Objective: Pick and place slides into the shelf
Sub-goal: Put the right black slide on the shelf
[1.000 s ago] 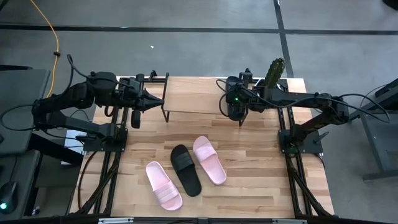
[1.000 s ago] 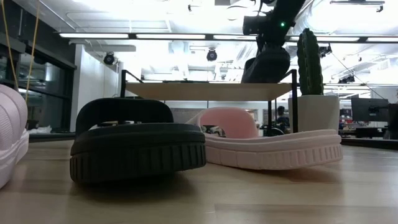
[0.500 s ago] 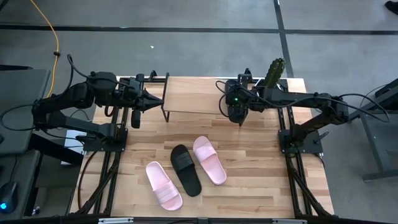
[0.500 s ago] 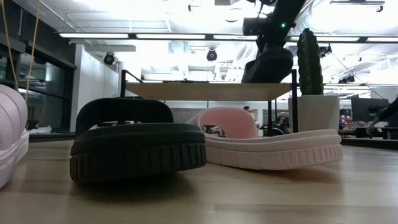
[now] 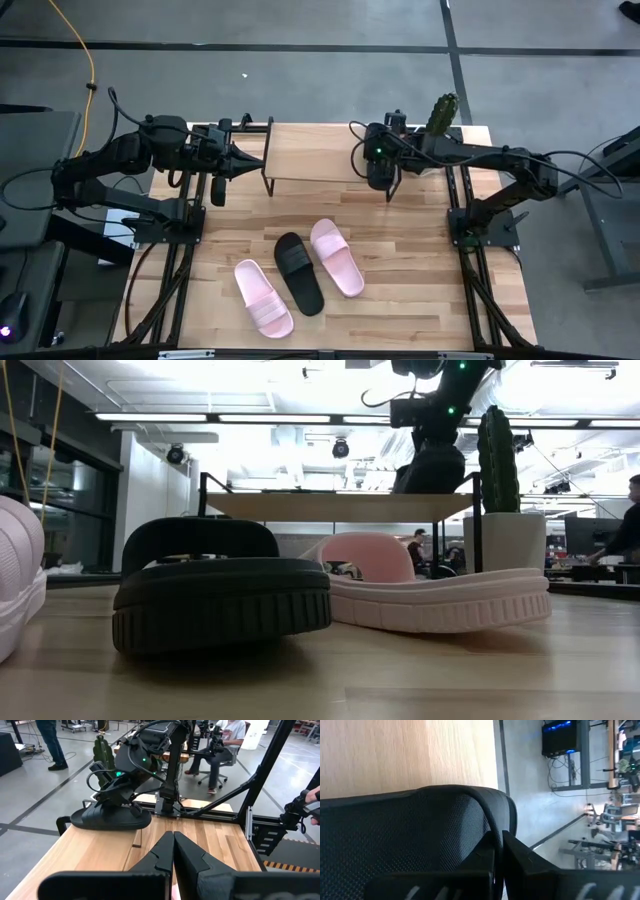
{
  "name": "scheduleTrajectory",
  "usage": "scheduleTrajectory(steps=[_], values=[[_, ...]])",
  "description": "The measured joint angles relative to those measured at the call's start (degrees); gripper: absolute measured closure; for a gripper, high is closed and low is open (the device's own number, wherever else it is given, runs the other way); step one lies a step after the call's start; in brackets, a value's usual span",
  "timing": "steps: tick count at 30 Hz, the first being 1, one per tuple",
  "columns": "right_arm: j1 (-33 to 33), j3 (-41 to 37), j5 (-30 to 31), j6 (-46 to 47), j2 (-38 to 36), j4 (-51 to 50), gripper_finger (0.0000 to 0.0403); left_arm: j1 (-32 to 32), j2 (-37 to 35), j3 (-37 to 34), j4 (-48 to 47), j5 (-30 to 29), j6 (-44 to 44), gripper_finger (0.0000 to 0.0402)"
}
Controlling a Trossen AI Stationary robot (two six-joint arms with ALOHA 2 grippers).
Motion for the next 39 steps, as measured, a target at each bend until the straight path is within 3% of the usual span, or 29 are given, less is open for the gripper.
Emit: scheduleTrajectory(steps=[25, 39], values=[[-0.9, 0.1, -5.7, 1.5, 0.0, -4.0, 0.0399, 0.0, 0.0, 0.0, -0.2, 0.0, 0.0, 0.0401], [-0.8, 0.0, -5.8, 3.3, 0.0, -5.8, 0.0303, 0.0, 0.0, 0.0, -0.2, 0.0, 0.0, 0.0401]])
